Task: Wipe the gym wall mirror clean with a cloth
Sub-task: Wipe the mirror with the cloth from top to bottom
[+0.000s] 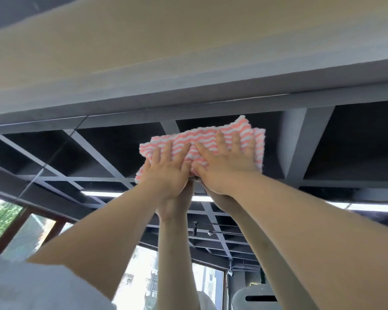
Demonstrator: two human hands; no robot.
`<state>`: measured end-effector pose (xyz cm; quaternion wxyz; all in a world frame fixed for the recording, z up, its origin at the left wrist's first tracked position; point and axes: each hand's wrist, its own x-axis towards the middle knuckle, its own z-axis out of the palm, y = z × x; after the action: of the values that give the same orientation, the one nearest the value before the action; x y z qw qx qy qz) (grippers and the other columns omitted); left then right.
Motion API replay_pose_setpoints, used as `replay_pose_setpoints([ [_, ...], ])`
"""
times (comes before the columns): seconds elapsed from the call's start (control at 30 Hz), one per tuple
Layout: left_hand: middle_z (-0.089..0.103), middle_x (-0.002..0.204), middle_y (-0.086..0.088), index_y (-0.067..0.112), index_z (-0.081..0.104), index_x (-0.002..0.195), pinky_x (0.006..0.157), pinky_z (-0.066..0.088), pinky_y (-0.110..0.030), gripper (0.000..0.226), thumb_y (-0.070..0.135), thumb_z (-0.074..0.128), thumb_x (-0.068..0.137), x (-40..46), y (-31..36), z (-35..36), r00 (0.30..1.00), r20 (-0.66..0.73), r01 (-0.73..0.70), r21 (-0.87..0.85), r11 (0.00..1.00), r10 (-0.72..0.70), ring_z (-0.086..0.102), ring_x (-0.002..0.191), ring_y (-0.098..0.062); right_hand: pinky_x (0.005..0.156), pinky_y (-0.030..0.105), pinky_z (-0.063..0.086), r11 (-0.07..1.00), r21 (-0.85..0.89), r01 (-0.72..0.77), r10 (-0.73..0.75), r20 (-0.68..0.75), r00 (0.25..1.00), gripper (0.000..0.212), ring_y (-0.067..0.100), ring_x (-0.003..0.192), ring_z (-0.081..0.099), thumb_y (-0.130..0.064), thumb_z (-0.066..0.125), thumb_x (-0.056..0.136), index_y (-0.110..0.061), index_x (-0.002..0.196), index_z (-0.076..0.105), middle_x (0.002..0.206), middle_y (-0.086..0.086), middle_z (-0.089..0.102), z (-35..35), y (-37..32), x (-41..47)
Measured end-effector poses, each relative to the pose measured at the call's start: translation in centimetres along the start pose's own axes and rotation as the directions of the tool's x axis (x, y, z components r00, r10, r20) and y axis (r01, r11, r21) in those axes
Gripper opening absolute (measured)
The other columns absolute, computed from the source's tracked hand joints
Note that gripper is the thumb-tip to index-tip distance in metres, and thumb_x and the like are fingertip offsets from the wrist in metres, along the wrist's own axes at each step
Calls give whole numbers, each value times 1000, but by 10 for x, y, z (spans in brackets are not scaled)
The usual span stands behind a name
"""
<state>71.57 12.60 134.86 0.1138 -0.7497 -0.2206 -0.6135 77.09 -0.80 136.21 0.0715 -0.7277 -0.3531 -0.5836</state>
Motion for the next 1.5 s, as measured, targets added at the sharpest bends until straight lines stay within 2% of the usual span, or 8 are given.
replay_pose_setpoints([
  [0.13,-4,161,1,35,5,152,118,6,-50,56,47,22,100,5,-61,4,999,-38,35,-78,996,-38,-4,147,-26,111,59,-16,995,-8,104,-104,-16,994,59,39,143,-22,-57,13,100,-39,150,-12,159,5,-21,9,-48,10],
  [0.27,-12,160,0,36,7,152,117,0,-53,79,72,4,82,22,-88,9,996,37,72,68,995,-75,-12,145,-33,111,57,-15,988,-20,154,-154,-15,988,62,35,144,-22,-54,19,101,-35,151,-12,160,2,-20,12,-64,13],
  [0.43,-5,161,-8,32,-1,152,117,-2,-50,63,59,14,97,40,-55,-8,936,10,349,-158,924,-351,-6,146,-32,115,52,-13,989,-55,136,-136,13,991,62,29,145,-22,-50,17,102,-29,152,-12,159,-4,-22,8,-49,16],
  [0.6,-5,160,-10,31,8,153,110,3,-67,68,61,27,94,63,17,-6,990,-27,138,-85,987,-141,-7,144,-40,114,46,-17,1000,11,-11,12,-70,997,56,22,146,-20,-43,10,102,-30,153,-10,160,-7,-17,4,4,16],
  [0.7,-7,160,-12,26,0,153,115,0,-56,67,52,28,98,62,41,-2,996,-64,-57,-17,998,56,-9,145,-36,115,46,-16,999,-38,-29,27,-58,998,57,22,146,-20,-46,10,102,-30,152,-12,160,-7,-19,1,31,11],
  [0.8,0,160,-10,23,4,153,118,5,-48,62,51,18,100,66,26,-2,986,-151,-85,-89,992,71,0,146,-31,116,48,-14,998,-43,-48,47,-17,999,58,24,146,-21,-47,12,101,-31,152,-14,159,-5,-21,-3,30,11],
  [1.23,0,159,-16,13,1,152,118,6,-48,68,52,17,99,25,-18,6,970,-145,186,-89,978,-198,3,146,-34,115,53,-13,997,-23,70,-70,-22,997,58,29,145,-21,-49,14,101,-35,152,-10,159,-1,-21,8,-13,7],
  [1.5,4,158,-19,28,5,152,111,-1,-62,61,52,13,97,-40,13,17,945,-123,308,18,951,-304,6,145,-38,115,53,-15,968,-92,235,-237,-9,971,60,27,145,-22,-52,12,101,-31,152,-12,160,-2,-20,21,13,-38],
])
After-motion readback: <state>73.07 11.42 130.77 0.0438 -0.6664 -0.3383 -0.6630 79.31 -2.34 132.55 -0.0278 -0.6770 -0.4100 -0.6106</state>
